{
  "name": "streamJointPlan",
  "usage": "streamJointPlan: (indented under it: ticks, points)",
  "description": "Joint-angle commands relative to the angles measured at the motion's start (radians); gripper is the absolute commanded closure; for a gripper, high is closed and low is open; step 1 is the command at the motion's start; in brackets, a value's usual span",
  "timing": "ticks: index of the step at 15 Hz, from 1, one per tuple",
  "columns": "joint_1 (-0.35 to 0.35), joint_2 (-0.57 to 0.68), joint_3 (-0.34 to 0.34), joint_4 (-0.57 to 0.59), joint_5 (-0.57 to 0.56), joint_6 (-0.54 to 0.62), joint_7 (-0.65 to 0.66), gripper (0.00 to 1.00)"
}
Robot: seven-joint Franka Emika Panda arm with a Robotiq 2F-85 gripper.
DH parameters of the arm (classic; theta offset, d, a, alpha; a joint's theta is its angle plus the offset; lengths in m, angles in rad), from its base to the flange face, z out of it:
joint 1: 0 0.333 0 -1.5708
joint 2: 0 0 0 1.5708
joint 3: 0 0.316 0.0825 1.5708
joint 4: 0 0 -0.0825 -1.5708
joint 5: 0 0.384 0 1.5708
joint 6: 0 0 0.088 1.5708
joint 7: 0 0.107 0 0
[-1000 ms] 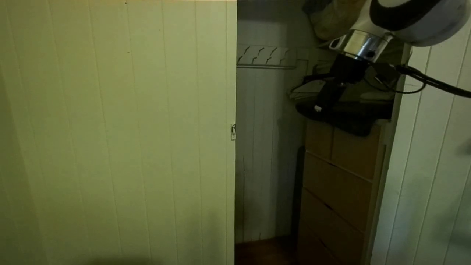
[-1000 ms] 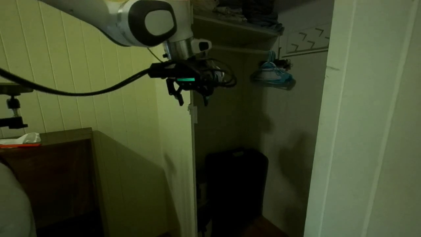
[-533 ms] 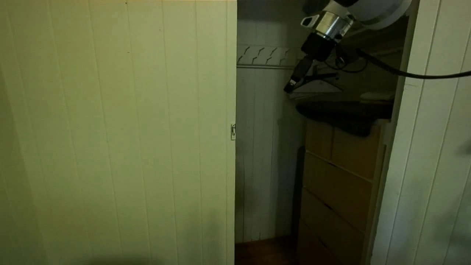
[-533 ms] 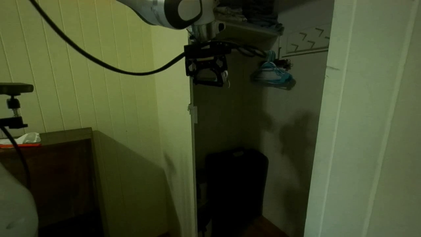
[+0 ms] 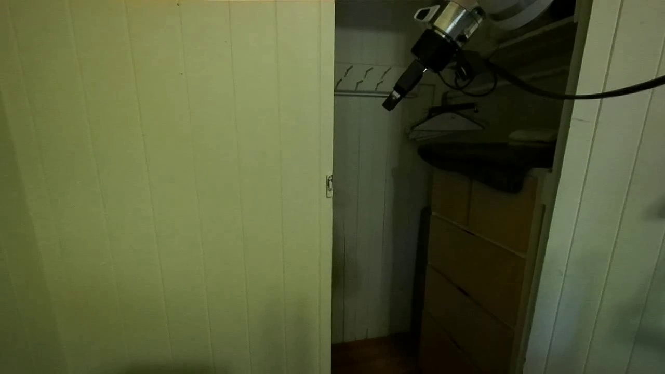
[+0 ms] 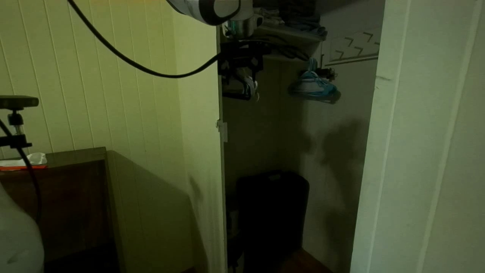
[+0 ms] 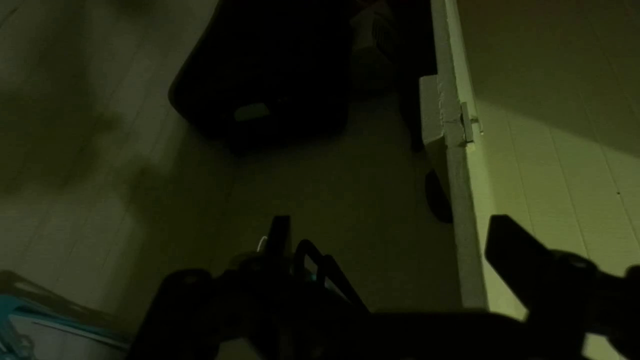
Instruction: Take out one black hanger from the closet then hang it back on the rail.
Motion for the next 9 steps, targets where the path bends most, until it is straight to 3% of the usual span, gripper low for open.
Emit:
streamJointPlan:
  ticks: [1, 5, 9]
  points:
    - [-0.059, 0.003, 0.052, 0.005, 0.015, -0.007, -0.008, 0.0]
    - [-0.068, 0.114, 0.047, 0.09, 0.158, 0.045, -0.151, 0.0]
    - [-0.104, 0.264, 0.082, 0.253, 0.34, 0.011, -0.327, 0.0]
